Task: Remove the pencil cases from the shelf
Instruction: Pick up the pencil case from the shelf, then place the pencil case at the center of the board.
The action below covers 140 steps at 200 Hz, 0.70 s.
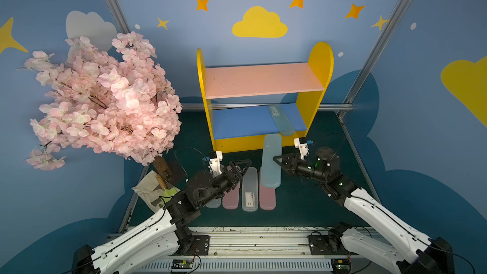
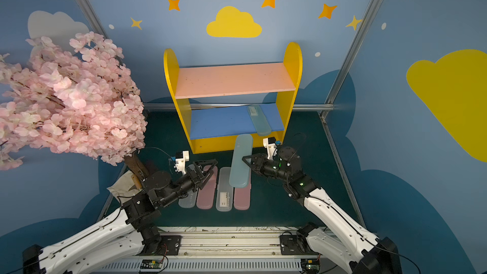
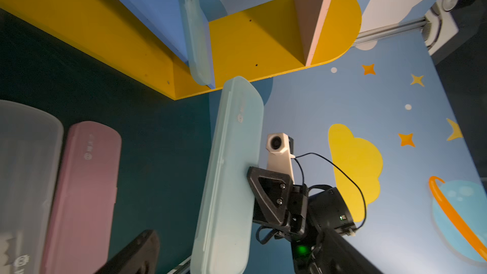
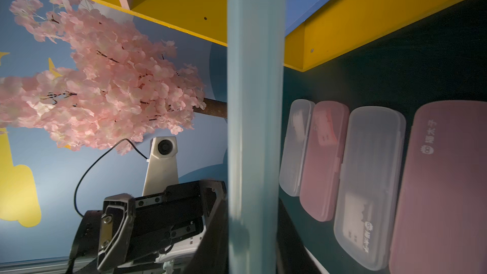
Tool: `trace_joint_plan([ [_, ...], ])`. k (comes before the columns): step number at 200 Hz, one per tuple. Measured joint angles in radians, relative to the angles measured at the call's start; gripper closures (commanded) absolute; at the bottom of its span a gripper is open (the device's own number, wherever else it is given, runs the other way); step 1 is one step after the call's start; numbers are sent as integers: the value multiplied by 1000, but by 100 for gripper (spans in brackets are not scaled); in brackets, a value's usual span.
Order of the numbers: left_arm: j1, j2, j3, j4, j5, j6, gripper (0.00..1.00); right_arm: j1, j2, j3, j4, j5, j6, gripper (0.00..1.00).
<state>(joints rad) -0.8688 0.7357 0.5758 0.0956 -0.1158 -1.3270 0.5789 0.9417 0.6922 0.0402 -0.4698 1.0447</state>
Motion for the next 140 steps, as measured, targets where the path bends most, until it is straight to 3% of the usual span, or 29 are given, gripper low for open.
trace_joint_plan([
  [74, 3, -3, 0, -155, -142, 49, 0, -160, -129, -175, -182, 6, -194, 83],
  [140, 14, 18, 0, -167, -181, 60, 0, -302, 6, -216, -189, -129, -299, 82],
])
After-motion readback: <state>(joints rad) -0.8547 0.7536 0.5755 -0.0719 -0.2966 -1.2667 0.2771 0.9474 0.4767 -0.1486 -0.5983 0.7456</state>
